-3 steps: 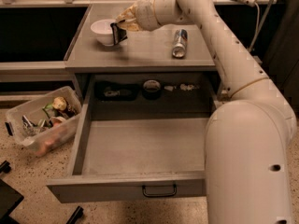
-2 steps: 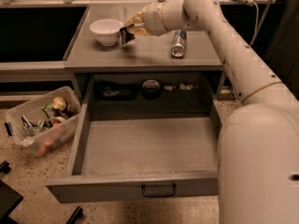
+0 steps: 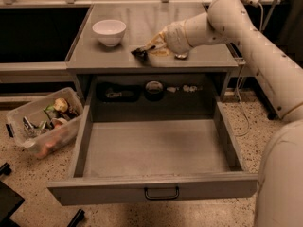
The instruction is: Pick rxbar chocolate from top drawer and place on counter
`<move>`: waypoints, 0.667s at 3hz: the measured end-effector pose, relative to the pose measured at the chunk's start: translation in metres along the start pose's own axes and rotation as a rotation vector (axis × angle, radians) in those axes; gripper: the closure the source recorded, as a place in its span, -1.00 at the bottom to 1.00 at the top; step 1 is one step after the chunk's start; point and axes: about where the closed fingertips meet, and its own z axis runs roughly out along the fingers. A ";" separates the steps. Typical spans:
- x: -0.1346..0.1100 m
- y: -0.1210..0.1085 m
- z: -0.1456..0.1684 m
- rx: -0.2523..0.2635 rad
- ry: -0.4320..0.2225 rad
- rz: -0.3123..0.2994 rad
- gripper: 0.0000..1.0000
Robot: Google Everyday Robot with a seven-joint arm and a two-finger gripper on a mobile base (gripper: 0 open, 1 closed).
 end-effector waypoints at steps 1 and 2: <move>-0.002 0.005 0.000 -0.011 -0.007 0.003 0.62; -0.002 0.005 0.001 -0.011 -0.008 0.003 0.16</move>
Offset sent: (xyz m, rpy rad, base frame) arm -0.0030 -0.0007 -0.0041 -0.0055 0.0100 0.0062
